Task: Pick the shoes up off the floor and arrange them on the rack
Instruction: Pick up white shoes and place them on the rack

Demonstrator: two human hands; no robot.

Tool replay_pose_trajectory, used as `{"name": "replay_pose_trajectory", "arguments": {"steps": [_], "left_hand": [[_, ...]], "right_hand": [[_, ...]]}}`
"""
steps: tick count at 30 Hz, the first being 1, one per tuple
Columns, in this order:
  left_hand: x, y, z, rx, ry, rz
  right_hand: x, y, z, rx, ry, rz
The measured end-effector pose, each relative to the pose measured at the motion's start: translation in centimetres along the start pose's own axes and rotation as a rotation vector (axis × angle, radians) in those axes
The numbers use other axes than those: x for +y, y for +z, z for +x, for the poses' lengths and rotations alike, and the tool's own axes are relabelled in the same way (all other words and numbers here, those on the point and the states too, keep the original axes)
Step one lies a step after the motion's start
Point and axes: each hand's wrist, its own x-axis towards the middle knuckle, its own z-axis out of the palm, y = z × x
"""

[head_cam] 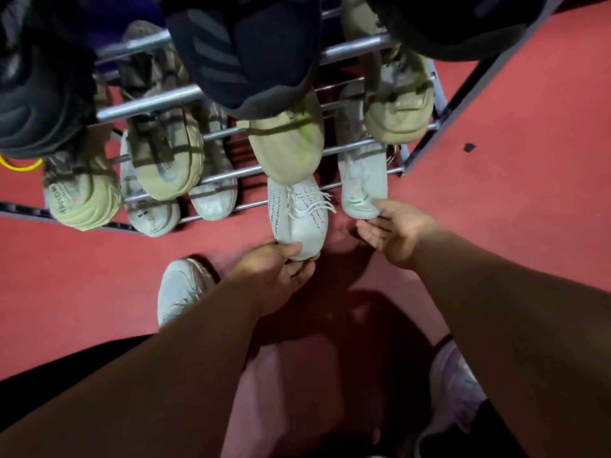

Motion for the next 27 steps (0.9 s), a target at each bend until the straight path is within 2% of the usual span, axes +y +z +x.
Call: {"name": "replay_pose_trajectory", "arguments": {"steps": [7,12,16,22,27], "left_hand": [[2.9,3.0,2.2,-0.012,0.071,-0.066],[3.6,4.1,4.0,0.066,0.009,0.043],[2.8,3.5,4.8,0.091,0.058,-0.019],[2.5,3.5,5.3,0.066,0.054,-0.083],[2.3,3.5,5.6,-0.005,0.033,-0.122]], "right_hand": [[0.2,-0.2,1.1,0.048,-0.065,0.036],[1.5,0.0,1.2,0.006,-0.045,-0.165],[1.9,0.4,1.4,-0.015,-0.075,-0.137],[0.7,1.1,1.6,0.133,-0.201,-0.106],[-1.7,1.5,1.4,0.181,-0.321,-0.159]]}}
